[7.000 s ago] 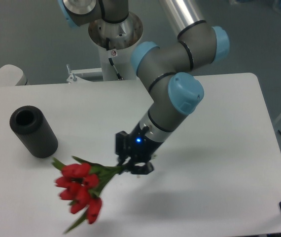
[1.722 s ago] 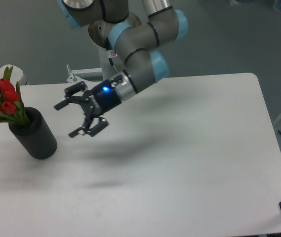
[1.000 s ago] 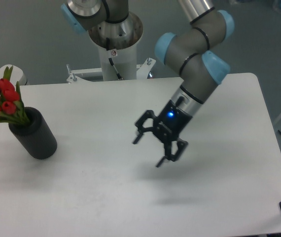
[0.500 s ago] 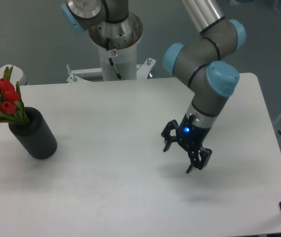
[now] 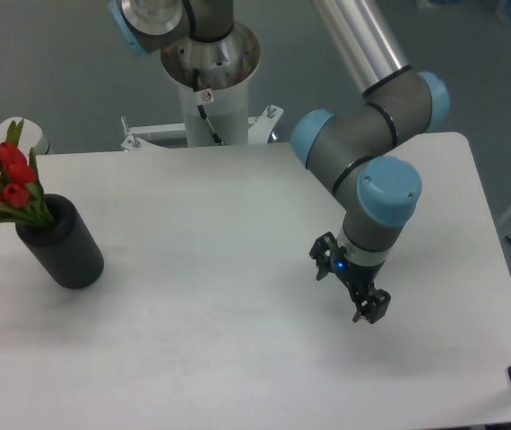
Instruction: Insert the flowers into the vase
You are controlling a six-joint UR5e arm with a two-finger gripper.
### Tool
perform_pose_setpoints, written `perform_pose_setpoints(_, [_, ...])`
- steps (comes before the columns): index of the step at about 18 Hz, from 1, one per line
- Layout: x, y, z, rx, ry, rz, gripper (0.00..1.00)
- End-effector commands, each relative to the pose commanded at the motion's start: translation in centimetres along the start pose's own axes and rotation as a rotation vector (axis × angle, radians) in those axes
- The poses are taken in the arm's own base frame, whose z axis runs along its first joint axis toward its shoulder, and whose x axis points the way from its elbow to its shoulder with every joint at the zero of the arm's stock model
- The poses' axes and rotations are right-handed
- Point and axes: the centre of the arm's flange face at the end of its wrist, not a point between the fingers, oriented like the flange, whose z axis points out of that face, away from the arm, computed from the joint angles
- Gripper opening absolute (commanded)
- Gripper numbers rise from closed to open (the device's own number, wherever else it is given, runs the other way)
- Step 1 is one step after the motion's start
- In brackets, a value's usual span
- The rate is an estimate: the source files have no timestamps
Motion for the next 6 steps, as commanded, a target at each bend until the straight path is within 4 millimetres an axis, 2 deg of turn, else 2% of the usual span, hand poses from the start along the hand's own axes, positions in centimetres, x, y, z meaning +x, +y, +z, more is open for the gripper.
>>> perform_pose_setpoints(6, [0.34,-0.97,0.85,-0.001,0.005,0.023,1.00])
